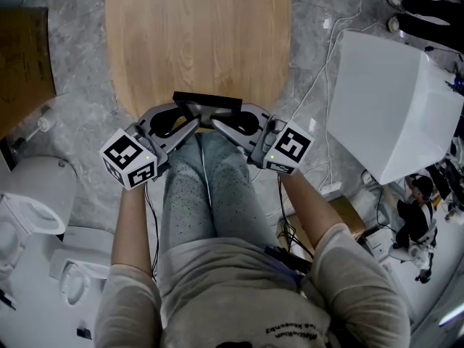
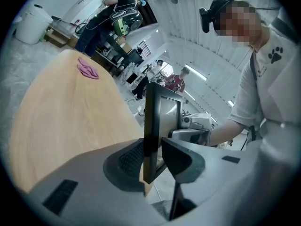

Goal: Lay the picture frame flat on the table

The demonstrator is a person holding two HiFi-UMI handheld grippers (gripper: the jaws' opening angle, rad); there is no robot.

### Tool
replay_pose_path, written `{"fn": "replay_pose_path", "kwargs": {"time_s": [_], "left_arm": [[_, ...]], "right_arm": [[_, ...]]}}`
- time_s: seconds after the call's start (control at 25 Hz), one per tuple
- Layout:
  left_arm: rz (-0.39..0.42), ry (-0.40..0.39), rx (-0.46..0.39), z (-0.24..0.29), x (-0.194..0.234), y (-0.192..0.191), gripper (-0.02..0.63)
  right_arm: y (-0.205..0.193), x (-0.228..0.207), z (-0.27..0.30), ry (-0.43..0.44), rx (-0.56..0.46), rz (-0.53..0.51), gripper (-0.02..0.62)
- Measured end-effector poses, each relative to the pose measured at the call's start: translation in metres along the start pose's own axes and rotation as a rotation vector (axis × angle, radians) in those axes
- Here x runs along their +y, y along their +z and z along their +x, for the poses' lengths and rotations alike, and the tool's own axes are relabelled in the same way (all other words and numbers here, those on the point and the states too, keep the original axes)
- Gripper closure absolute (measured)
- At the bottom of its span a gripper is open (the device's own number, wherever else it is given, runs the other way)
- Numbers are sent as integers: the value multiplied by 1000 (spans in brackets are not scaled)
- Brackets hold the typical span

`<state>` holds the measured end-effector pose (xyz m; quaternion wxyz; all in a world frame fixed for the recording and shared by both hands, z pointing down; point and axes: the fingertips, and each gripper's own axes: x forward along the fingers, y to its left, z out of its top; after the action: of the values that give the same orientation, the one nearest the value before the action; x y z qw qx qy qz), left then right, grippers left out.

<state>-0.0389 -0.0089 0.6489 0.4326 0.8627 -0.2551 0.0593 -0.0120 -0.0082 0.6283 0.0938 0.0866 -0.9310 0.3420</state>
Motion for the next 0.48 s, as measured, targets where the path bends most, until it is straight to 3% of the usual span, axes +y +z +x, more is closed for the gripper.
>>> {"fn": "replay_pose_path", "kwargs": {"time_s": [0.2, 0.36, 0.48], "left_arm": [[-10, 13, 30, -1, 4, -7, 497], [-22, 8, 43, -3, 6, -12, 520], [-28, 9, 46, -3, 8, -13, 523]], "right_arm": [[-8, -5, 3, -5, 4, 37, 574], [-14, -15, 8, -46, 21, 65, 512], [-16, -19, 10, -64, 25, 66, 501]]}}
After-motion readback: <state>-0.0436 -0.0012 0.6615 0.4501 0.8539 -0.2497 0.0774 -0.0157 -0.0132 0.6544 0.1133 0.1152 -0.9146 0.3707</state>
